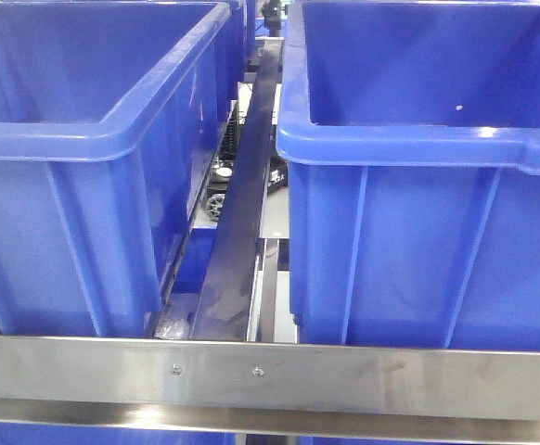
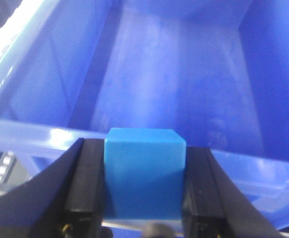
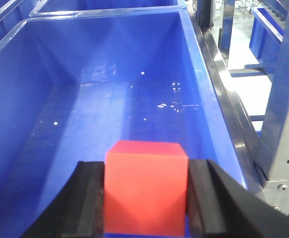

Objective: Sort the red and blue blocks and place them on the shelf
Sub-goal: 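Move both held cubes over the open blue bins, then lower the blue cube and red cube down into separate blue bins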

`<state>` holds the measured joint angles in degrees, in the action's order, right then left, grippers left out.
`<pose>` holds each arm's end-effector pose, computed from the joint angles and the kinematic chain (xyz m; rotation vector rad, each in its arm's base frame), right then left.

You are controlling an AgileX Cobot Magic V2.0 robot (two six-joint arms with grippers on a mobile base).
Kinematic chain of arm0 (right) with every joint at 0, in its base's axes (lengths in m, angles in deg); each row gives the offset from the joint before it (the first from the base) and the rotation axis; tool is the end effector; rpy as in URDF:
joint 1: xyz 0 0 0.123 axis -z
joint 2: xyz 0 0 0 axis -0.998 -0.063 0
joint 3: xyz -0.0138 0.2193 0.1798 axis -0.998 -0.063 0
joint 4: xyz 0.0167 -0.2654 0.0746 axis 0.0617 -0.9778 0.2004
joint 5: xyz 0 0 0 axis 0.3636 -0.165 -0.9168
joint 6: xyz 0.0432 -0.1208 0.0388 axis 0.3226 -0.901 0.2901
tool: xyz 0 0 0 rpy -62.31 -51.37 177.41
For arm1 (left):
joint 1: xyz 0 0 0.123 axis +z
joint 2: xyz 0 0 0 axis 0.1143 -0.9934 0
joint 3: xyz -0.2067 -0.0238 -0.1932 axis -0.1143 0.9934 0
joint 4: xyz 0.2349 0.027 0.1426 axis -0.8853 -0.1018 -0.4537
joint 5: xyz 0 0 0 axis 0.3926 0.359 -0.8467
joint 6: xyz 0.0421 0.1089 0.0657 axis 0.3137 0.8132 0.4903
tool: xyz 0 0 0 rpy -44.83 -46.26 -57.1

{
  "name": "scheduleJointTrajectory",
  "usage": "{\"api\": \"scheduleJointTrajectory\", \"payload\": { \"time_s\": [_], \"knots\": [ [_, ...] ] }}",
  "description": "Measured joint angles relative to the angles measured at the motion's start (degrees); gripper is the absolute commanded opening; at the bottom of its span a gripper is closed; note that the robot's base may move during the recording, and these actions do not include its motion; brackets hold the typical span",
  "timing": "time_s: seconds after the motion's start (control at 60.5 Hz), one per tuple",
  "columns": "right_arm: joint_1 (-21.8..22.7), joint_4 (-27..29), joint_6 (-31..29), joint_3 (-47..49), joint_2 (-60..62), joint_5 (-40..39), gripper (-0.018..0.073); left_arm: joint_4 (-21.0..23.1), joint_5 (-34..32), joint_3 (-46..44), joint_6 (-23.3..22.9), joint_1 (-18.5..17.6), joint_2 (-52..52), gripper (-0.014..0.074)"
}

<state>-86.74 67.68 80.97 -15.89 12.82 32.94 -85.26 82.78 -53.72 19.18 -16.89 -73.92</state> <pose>0.1481 -0.0002 0.2911 0.1201 1.7068 0.1010 0.1523 -0.0127 0.2738 -0.0891 1.9355 -0.1437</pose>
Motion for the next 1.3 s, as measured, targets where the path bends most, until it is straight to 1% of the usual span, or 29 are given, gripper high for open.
{"api": "scheduleJointTrajectory", "payload": {
  "time_s": [0.512, 0.826, 1.074, 1.305],
  "knots": [
    [0.00, 0.00, 0.00, 0.00, 0.00, -0.11, 0.0057, -0.32, -0.14, 0.00, 0.00, 0.00, 0.00, 0.0124],
    [0.00, -0.72, -0.21, 0.00, 0.00, -4.10, 0.0057, -0.35, -1.58, -0.71, 0.00, 0.00, -0.95, 0.0124],
    [0.00, -1.46, -0.21, 0.00, -0.49, -4.89, 0.0057, -0.35, -2.24, -5.86, 0.00, 0.00, -6.87, 0.0124],
    [0.00, -1.59, -0.21, 1.22, -5.53, -6.86, 0.0057, -0.35, -4.18, -9.92, 0.00, 0.00, -13.68, 0.0124]
  ]
}}
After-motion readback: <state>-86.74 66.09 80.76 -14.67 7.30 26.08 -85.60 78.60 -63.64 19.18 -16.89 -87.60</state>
